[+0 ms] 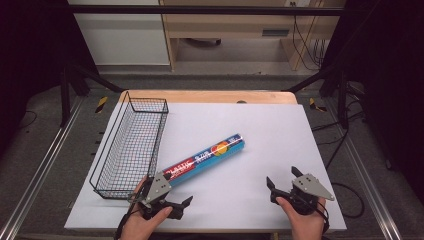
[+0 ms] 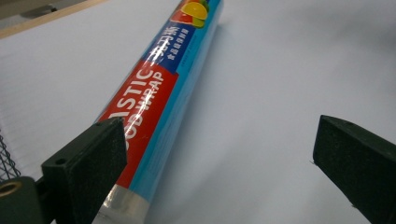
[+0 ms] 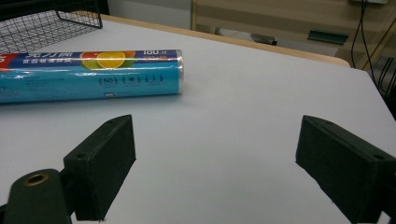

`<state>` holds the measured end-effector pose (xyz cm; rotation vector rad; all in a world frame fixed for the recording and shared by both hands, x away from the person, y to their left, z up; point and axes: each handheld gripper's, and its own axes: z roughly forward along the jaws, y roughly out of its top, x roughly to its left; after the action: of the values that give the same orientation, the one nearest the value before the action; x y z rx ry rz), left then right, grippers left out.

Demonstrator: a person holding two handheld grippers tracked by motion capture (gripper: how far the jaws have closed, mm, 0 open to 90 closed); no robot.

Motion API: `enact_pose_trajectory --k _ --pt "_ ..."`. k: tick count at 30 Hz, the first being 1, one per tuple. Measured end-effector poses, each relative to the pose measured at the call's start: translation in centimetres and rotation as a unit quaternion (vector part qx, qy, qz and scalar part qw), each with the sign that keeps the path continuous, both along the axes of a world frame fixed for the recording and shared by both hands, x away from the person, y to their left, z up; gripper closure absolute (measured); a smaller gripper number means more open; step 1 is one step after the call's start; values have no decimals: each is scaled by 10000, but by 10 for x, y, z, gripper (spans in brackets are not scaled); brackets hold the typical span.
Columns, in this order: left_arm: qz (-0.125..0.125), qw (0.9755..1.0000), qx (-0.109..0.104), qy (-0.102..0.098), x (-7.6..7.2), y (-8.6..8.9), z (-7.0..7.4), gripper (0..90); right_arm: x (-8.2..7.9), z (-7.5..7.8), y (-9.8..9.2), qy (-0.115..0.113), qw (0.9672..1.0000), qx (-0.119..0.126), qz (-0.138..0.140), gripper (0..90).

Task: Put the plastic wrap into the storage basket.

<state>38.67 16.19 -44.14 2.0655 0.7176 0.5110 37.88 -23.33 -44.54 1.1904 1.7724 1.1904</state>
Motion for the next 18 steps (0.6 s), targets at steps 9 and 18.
enact_pose_trajectory --k 9,18 --pt "-304 9963 774 219 34 -30 24 33 0 -3 5 54 9994 77 321 130" --pt "-396 9876 1483 335 68 -49 39 43 1 -1 3 64 9995 133 292 119"
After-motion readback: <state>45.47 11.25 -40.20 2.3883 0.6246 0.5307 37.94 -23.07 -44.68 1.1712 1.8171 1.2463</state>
